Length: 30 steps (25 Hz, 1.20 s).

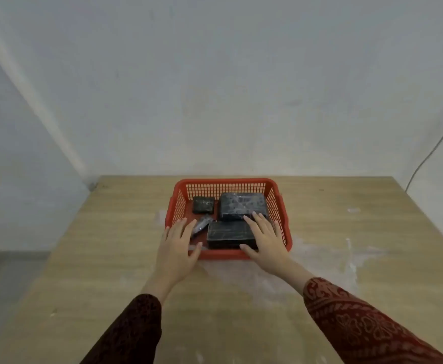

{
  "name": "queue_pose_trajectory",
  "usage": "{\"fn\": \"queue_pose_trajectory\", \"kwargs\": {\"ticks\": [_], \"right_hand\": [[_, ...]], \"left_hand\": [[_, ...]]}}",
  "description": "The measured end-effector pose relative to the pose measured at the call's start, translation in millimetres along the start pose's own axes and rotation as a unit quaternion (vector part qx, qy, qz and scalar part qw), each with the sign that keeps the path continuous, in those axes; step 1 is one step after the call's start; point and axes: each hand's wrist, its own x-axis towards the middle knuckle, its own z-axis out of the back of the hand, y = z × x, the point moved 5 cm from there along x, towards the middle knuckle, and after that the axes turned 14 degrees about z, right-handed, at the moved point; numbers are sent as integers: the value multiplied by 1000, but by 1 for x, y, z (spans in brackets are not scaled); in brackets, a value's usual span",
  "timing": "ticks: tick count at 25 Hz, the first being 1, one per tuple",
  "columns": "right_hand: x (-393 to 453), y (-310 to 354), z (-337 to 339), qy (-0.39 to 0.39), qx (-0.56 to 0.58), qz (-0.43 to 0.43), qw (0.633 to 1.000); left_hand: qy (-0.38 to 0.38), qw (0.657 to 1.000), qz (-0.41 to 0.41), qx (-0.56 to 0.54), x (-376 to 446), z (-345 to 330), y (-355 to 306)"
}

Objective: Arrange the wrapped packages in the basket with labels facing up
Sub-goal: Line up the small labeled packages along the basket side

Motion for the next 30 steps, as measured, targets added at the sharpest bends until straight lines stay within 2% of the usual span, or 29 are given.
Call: {"fn": "queue_pose_trajectory", "kwargs": {"ticks": [5, 7, 9, 12, 15, 19, 21, 24, 26, 30], "right_hand": [[-32, 13, -40, 11, -65, 16, 998], [-35, 16, -42, -14, -84, 24, 996], [-31, 18, -36, -70, -82, 22, 994], [-22, 21, -30, -109, -78, -2, 991], [-12, 22, -25, -81, -88, -37, 992], [1, 23, -21, -46, -67, -68, 994], [21, 25, -13, -47, -27, -57, 997], [84, 30, -9, -26, 24, 6, 999], [132, 28, -18, 18, 10, 27, 999], [209, 11, -55, 117, -88, 24, 989]], "left_hand": [[45, 999, 20, 6, -24, -24, 21], [52, 999, -2, 14, -27, -30, 27], [39, 999, -23, 3, -20, -27, 30], [7, 999, 1, -47, 18, -19, 37], [-12, 994, 58, -90, 69, -15, 44], [20, 973, 131, -189, 101, -29, 56], [24, 965, 132, -224, 103, -34, 60], [40, 953, 131, -270, 104, -41, 65], [45, 950, 128, -280, 103, -42, 64], [43, 946, 138, -290, 106, -44, 66]]}}
